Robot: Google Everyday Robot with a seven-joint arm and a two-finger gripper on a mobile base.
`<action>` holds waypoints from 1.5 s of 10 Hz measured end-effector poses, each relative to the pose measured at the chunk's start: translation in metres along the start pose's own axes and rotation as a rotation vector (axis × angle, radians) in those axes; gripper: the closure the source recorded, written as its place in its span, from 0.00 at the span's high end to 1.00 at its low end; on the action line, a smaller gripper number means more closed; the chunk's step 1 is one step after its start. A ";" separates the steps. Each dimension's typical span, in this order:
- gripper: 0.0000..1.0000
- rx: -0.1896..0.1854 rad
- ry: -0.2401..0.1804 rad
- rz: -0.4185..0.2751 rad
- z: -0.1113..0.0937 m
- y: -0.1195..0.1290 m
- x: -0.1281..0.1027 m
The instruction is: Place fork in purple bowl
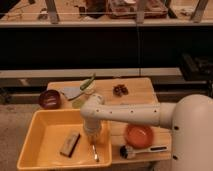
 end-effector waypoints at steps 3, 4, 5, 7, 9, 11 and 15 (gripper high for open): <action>0.00 0.012 -0.023 0.018 0.006 0.000 0.000; 0.00 0.010 -0.021 0.015 0.004 0.000 -0.001; 0.00 0.011 -0.021 0.014 0.003 0.000 -0.001; 0.00 0.011 -0.023 0.012 0.001 -0.001 -0.002; 0.00 0.016 -0.017 0.007 -0.008 -0.002 -0.001; 0.00 0.032 0.012 0.001 -0.035 -0.005 0.002; 0.00 0.061 0.113 -0.027 -0.135 -0.020 0.002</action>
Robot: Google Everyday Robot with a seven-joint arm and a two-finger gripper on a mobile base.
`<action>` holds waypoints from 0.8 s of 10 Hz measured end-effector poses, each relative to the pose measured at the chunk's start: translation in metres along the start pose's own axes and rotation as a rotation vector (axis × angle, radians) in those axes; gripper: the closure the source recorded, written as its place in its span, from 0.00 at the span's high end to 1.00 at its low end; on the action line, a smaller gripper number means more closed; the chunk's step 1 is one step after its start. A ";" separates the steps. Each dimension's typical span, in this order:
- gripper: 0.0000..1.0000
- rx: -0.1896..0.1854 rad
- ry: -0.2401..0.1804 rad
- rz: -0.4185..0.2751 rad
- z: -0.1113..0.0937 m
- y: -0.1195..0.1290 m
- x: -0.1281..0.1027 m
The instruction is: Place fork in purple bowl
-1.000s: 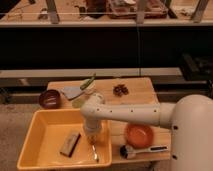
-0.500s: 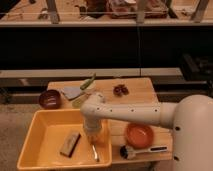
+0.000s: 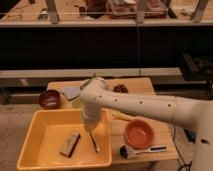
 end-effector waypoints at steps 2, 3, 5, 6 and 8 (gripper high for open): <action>0.00 -0.006 0.050 -0.035 -0.038 -0.012 0.013; 0.00 -0.013 0.079 -0.065 -0.057 -0.021 0.024; 0.00 -0.023 0.128 -0.136 -0.082 -0.050 0.059; 0.00 -0.023 0.149 -0.164 -0.087 -0.060 0.078; 0.00 -0.032 0.204 -0.205 -0.091 -0.067 0.122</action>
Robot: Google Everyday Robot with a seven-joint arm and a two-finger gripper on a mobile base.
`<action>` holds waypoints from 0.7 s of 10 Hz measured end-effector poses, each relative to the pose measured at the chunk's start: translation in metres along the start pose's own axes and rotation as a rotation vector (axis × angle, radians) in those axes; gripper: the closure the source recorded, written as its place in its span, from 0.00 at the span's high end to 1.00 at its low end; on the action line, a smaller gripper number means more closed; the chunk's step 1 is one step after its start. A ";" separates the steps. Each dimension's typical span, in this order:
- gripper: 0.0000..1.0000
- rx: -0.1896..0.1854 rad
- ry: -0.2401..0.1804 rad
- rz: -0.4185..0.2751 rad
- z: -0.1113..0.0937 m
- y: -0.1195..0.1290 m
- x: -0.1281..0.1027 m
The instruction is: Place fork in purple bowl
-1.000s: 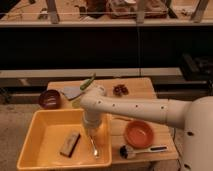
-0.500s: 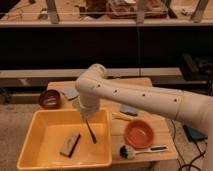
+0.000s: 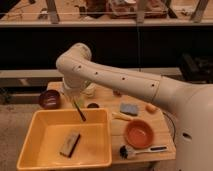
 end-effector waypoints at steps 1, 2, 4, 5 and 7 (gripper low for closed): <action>0.00 0.003 0.025 -0.010 0.004 0.003 0.016; 0.00 0.002 0.046 -0.017 0.007 0.008 0.028; 0.00 0.004 0.047 -0.018 0.007 0.007 0.029; 0.00 0.004 0.047 -0.017 0.007 0.007 0.029; 0.00 0.004 0.043 -0.016 0.007 0.008 0.027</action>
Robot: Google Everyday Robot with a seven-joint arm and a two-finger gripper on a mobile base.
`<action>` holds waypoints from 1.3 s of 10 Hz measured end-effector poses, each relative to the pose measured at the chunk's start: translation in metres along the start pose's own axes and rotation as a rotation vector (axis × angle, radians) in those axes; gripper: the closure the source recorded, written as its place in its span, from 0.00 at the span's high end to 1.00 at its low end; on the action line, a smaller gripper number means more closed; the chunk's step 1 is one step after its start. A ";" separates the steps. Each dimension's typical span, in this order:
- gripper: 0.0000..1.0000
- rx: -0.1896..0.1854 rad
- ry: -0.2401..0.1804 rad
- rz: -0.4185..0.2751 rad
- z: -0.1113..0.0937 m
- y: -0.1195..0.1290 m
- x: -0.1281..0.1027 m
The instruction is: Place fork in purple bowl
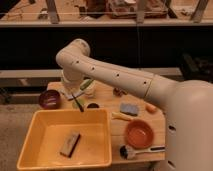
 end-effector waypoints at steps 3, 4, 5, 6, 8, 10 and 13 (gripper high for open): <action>0.00 -0.001 0.009 -0.038 0.009 -0.002 0.008; 0.00 0.006 0.023 -0.053 0.015 -0.005 0.021; 0.00 0.020 0.044 -0.072 0.024 -0.008 0.039; 0.00 0.029 0.059 -0.083 0.029 -0.011 0.051; 0.00 0.072 0.107 -0.116 0.047 -0.026 0.088; 0.00 0.108 0.146 -0.144 0.064 -0.041 0.122; 0.00 0.168 0.194 -0.183 0.089 -0.070 0.153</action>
